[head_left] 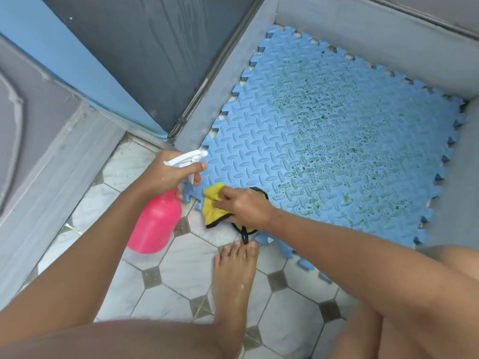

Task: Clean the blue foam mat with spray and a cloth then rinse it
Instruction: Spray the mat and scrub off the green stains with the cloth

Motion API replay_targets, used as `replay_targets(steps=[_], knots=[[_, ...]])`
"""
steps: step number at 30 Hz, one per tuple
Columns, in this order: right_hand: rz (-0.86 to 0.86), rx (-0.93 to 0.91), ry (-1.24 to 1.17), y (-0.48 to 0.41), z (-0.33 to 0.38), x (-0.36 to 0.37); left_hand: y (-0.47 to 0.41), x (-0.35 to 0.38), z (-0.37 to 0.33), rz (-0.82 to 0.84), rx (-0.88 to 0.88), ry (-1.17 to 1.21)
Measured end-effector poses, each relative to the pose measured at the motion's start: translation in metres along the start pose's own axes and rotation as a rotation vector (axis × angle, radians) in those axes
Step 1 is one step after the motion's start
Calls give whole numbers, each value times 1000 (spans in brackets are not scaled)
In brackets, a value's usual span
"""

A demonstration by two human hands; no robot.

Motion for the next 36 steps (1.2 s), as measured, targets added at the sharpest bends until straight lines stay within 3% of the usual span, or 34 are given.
replay_targets(steps=[1, 3, 8, 12, 15, 18, 21, 24, 28, 33, 36], knots=[[45, -17, 9, 3, -7, -5, -3, 3, -8, 6, 12, 2], [3, 167, -2, 2, -44, -37, -9, 15, -24, 41, 33, -9], [-582, 757, -397, 57, -143, -175, -20, 64, -50, 182, 98, -149], [-943, 867, -615, 118, -175, -254, -22, 104, -51, 251, 131, -295], [-1160, 1008, -652, 171, -194, -251, -23, 119, -48, 252, 116, -329], [-1041, 1117, -598, 197, -206, -211, -26, 116, -45, 198, 125, -257], [-914, 1127, -563, 196, -208, -197, -25, 120, -47, 267, 155, -254], [-943, 1107, -574, 189, -207, -202, -21, 126, -48, 276, 157, -285], [-931, 1079, -580, 176, -206, -200, -25, 117, -45, 65, 178, -316], [-925, 1090, -565, 176, -209, -197, -28, 119, -44, 204, 242, -253], [-955, 1101, -590, 182, -214, -197, -26, 120, -46, 128, 211, -268]])
Point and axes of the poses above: each hand's wrist, its own y-axis away from the middle knuckle, its own x-axis out of the palm, z = x × y, the point moved 6 cm from there along -y, towards the middle knuckle, and after that the axes turned 6 degrees about -y, right-handed, at the moved point
